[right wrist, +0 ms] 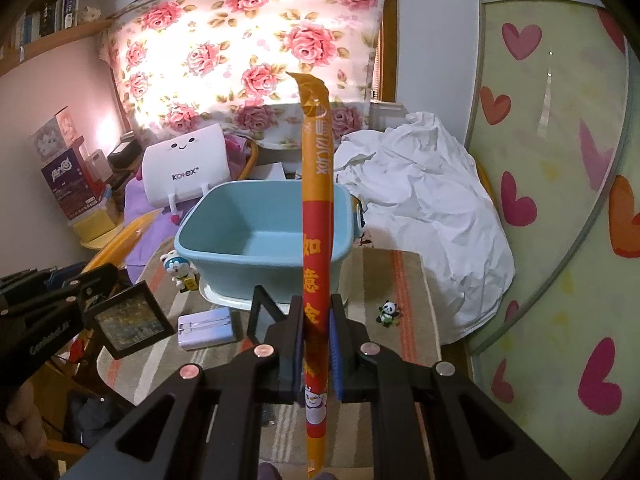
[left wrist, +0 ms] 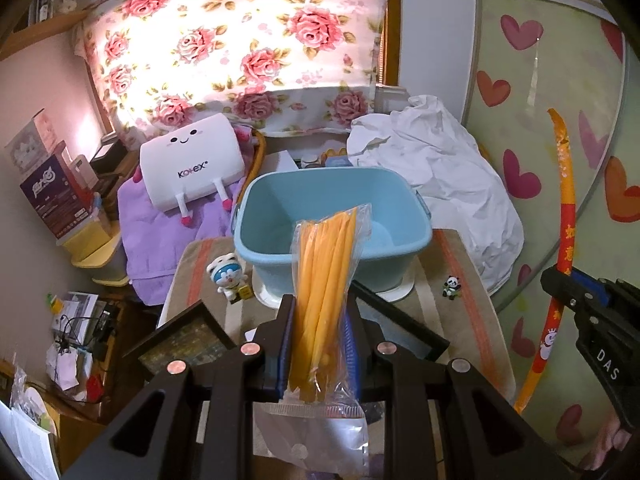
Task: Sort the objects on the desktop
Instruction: 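Lift the straw bag with the left tool while the right tool lifts the stick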
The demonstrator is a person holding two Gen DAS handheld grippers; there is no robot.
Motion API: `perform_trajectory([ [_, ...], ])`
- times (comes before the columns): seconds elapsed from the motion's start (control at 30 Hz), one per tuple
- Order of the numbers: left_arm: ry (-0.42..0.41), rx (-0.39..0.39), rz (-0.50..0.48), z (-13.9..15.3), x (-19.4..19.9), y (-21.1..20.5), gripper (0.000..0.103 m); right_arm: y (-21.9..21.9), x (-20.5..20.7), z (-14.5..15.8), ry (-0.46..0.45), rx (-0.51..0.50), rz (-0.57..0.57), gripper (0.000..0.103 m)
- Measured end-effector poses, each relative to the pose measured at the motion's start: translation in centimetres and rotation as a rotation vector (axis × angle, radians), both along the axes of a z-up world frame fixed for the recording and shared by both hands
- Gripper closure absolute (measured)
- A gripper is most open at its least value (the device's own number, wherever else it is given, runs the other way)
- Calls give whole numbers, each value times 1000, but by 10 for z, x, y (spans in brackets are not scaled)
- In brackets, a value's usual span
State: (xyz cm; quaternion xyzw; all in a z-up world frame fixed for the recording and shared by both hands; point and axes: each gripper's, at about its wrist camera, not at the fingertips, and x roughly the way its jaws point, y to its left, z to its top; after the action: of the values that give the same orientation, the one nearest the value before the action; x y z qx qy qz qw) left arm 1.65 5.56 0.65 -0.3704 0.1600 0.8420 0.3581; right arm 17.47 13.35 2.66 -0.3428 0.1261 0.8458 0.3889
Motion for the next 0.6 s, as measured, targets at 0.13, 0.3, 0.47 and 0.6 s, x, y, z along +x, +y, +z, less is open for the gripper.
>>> perform_trajectory([
  [0.13, 8, -6, 5, 0, 3, 17, 80, 16, 6, 1, 5, 7, 4, 92],
  [0.3, 32, -14, -3, 1, 3, 37, 80, 38, 8, 1, 4, 6, 8, 92],
  [0.47, 26, -15, -2, -3, -11, 52, 80, 53, -2, 0, -1, 9, 37, 92],
  [0.6, 11, -6, 3, -8, -30, 61, 80, 66, -21, -4, -18, 16, 49, 92],
])
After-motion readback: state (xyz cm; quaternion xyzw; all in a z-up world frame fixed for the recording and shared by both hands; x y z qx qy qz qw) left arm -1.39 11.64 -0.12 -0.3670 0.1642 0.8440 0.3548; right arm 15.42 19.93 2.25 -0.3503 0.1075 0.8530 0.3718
